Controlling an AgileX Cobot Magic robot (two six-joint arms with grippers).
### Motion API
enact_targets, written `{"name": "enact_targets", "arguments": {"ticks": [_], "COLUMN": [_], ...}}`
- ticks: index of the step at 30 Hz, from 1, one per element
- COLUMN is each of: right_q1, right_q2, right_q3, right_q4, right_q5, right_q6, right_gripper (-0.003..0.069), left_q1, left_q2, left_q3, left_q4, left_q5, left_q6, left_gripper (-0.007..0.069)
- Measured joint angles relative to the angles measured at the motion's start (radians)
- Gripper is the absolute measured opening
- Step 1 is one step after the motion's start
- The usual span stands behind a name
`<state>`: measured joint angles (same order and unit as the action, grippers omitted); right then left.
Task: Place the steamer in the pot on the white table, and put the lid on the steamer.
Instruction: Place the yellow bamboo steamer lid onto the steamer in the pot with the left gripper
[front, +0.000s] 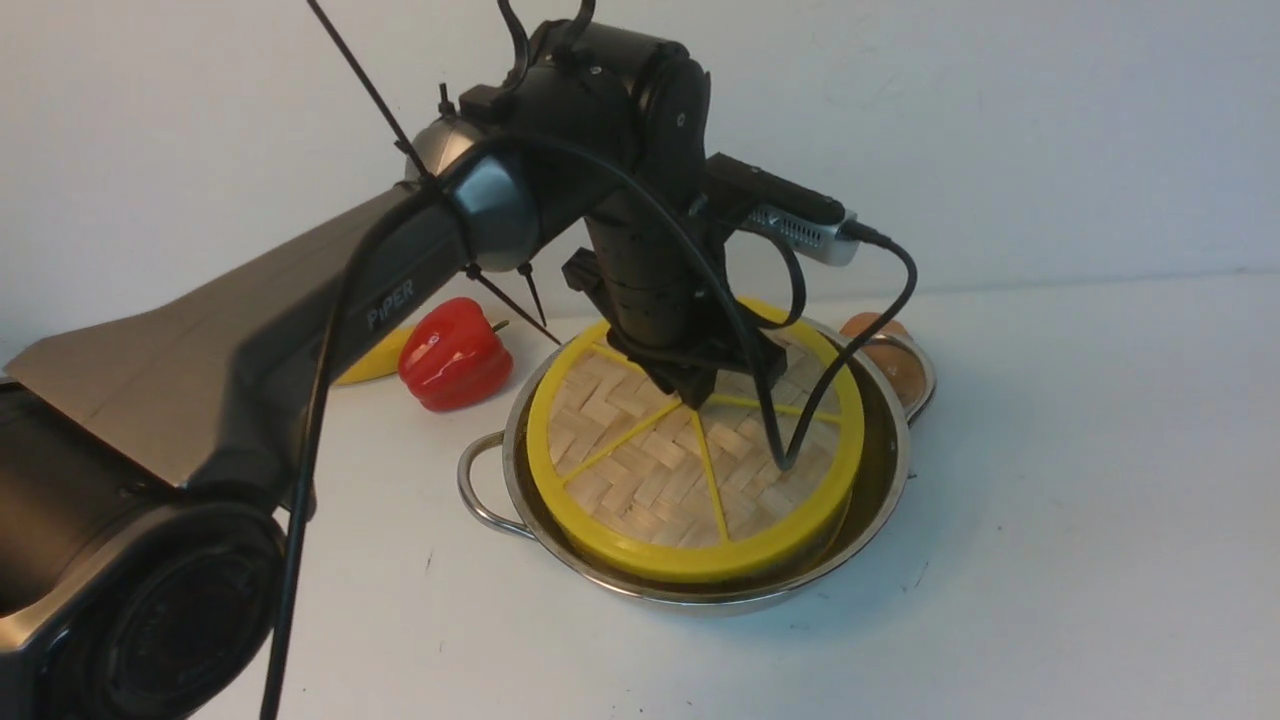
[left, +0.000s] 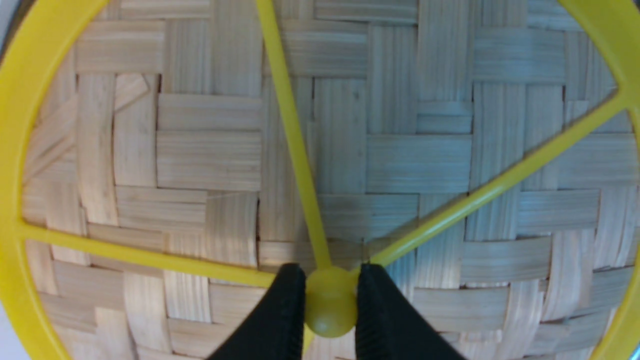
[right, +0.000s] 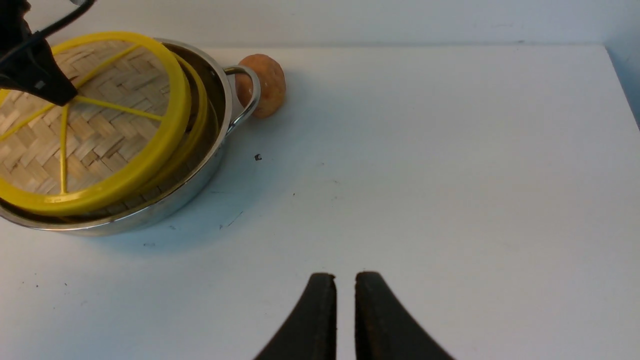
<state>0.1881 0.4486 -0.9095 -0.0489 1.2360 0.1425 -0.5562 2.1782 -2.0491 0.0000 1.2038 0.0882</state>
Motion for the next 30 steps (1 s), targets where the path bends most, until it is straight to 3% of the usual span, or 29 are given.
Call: {"name": "enact_targets", "arguments": {"ticks": [30], "right_q1": [0.000], "right_q2": [0.000], "right_q3": [0.000], "right_q4": [0.000], "right_q5": [0.000], "right_q6": [0.000], "right_gripper": [0.0083], "left_q1": [-0.001], "left_q2": [0.025], "left_q3": [0.000], "left_q4": [0.008], "left_q5": [-0.080], "left_q6": [0.033], "left_gripper": [0.0121]}}
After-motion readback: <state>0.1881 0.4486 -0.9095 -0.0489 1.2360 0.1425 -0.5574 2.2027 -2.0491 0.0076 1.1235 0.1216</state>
